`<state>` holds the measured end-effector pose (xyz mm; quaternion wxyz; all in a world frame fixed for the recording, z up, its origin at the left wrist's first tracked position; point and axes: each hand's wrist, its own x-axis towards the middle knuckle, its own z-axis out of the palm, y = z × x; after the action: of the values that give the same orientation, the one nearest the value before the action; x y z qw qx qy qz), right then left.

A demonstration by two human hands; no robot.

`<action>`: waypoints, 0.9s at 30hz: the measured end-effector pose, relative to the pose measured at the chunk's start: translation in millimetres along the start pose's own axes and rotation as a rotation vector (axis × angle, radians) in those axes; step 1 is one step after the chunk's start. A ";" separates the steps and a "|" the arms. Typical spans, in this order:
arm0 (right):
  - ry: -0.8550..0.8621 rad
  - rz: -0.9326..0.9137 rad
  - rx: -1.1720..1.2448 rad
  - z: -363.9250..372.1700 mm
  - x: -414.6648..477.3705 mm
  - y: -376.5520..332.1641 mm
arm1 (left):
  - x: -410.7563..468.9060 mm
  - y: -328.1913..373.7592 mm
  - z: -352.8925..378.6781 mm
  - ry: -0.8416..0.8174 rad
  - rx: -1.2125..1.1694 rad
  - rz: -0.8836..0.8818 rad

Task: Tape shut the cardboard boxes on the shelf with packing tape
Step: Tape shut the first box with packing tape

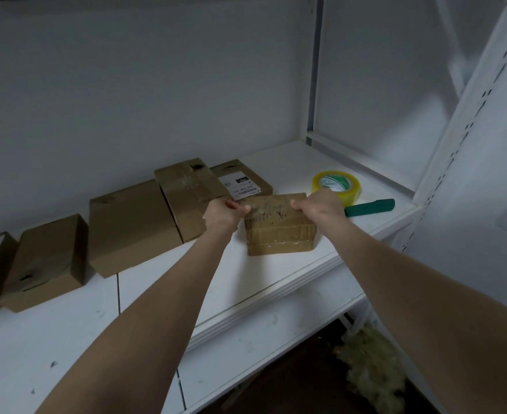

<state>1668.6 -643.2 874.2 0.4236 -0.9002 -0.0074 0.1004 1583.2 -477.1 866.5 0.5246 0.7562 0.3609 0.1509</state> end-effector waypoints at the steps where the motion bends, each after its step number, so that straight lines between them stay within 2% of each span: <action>1: 0.004 -0.005 -0.021 -0.1 -0.7 -0.2 | 0.8 -0.6 0.8 -0.003 0.007 -0.002; 10: 0.018 -0.029 -0.177 2.5 -1.9 -0.7 | 1.5 1.1 4.3 -0.066 0.058 -0.041; 13: -0.026 0.003 -0.139 2.3 3.0 6.0 | 2.6 -2.0 2.7 -0.103 -0.092 -0.180; 15: -0.103 0.041 0.002 1.3 6.7 10.9 | 0.6 -3.0 2.7 -0.151 -0.218 -0.294; 17: -0.154 0.087 0.089 1.1 8.9 13.1 | -2.6 -5.1 3.7 -0.184 -0.244 -0.349; 19: -0.126 0.055 -0.056 -0.3 4.1 10.3 | -4.7 -5.9 6.8 -0.181 -0.233 -0.308; 21: 0.072 -0.080 -0.303 -3.6 -6.0 6.2 | -7.8 -7.2 9.2 -0.030 -0.015 -0.106; 23: 0.224 -0.376 -0.415 -6.0 -15.0 3.8 | -11.8 -9.5 6.7 0.245 0.369 0.337; 24: 0.191 -0.556 -0.451 -5.3 -18.7 3.5 | -17.6 -8.6 5.1 0.281 0.465 0.599; 25: 0.087 -0.707 -0.503 -2.7 -22.1 4.5 | -22.6 -9.6 5.4 0.209 0.539 0.805; 26: -0.039 -0.802 -0.554 2.2 -24.9 7.2 | -26.4 -13.2 7.6 0.077 0.617 0.924; 27: -0.147 -0.833 -0.622 8.1 -27.1 10.3 | -29.2 -18.4 10.9 -0.058 0.717 0.957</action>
<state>1639.8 -646.3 866.0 0.1387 -0.8948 -0.4238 -0.0207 1562.4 -501.6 849.8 0.1200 0.9684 -0.0060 0.2184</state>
